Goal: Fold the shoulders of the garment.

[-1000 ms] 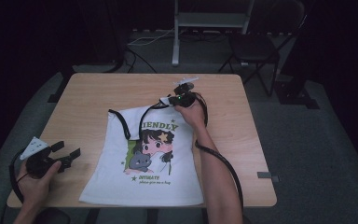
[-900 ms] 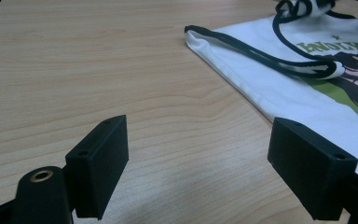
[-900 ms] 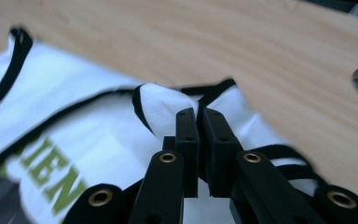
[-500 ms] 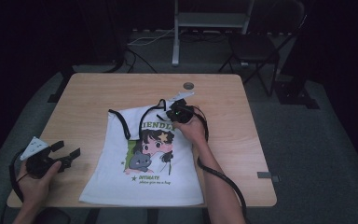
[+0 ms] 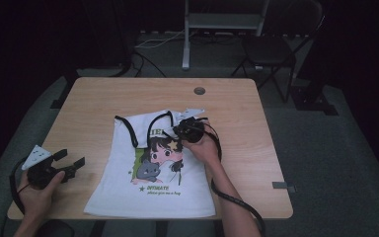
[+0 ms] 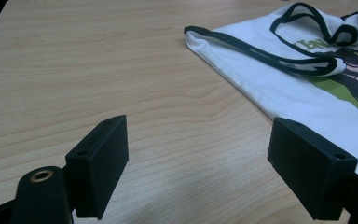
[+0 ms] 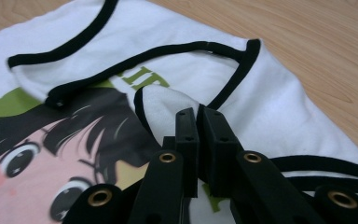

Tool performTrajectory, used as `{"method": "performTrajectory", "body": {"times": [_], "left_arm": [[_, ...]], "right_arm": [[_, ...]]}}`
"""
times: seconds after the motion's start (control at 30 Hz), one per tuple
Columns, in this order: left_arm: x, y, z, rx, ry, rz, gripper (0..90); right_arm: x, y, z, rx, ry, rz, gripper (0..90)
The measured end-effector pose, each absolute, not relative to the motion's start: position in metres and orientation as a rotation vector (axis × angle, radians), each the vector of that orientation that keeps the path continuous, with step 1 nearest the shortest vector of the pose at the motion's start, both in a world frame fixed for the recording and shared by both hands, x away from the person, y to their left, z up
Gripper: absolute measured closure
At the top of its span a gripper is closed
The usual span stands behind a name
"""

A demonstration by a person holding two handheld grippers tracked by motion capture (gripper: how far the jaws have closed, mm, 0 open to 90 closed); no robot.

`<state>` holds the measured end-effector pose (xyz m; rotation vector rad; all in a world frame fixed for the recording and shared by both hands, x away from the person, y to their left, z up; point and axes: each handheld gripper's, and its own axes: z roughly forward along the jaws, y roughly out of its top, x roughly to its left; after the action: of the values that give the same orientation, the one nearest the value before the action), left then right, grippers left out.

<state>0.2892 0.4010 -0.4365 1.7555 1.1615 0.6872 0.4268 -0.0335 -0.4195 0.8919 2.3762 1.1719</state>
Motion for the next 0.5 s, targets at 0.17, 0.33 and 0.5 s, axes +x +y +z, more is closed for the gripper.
{"method": "performTrajectory", "body": {"times": [0.17, 0.33, 0.5], "left_arm": [[0.289, 0.401, -0.437, 1.752, 1.165, 0.689, 19.6], [0.289, 0.401, -0.437, 1.754, 1.167, 0.689, 19.6], [0.289, 0.401, -0.437, 1.754, 1.167, 0.69, 19.6]], "right_arm": [[0.418, -0.036, -0.419, 0.86, 2.379, 1.17, 85.4], [0.409, -0.038, -0.422, 0.828, 2.404, 1.166, 85.3], [0.402, -0.044, -0.422, 0.788, 2.431, 1.163, 83.0]]}}
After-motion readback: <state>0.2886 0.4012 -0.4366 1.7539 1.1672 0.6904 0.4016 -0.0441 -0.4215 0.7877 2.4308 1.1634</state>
